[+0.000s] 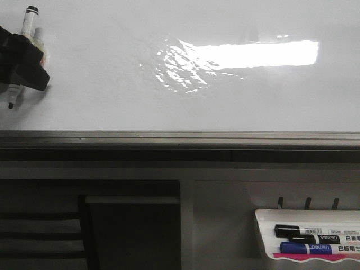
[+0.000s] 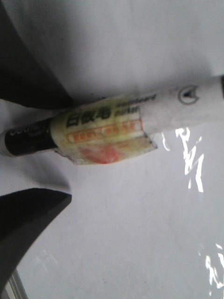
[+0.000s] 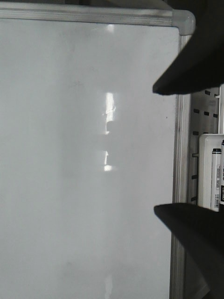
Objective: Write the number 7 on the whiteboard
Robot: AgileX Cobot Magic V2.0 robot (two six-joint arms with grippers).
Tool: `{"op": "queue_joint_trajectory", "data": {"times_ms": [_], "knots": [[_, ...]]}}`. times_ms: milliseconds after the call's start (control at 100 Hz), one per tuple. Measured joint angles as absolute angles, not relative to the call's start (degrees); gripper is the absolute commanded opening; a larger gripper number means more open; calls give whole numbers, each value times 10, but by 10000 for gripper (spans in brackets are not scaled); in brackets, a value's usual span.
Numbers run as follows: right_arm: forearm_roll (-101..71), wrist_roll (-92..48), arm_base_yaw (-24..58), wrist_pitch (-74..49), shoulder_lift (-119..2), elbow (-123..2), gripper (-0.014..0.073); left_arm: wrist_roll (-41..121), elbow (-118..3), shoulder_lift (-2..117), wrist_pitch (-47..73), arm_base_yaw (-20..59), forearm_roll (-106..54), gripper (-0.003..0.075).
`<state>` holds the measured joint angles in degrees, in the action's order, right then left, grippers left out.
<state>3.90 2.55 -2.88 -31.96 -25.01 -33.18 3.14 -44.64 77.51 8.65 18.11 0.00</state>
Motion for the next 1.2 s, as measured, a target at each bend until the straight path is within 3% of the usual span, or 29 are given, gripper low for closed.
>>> {"op": "queue_joint_trajectory", "data": {"times_ms": [680, 1020, 1200], "knots": [[38, 25, -29, -322, -250, -333, 428, 31, -448, 779, 108, 181, 11, -1], [22, 11, -29, -452, -330, -409, 428, 120, -566, 766, 390, 213, 21, -20], [-107, -144, -28, -520, -409, -453, 426, 282, -623, 766, 516, 258, -71, -20]]}}
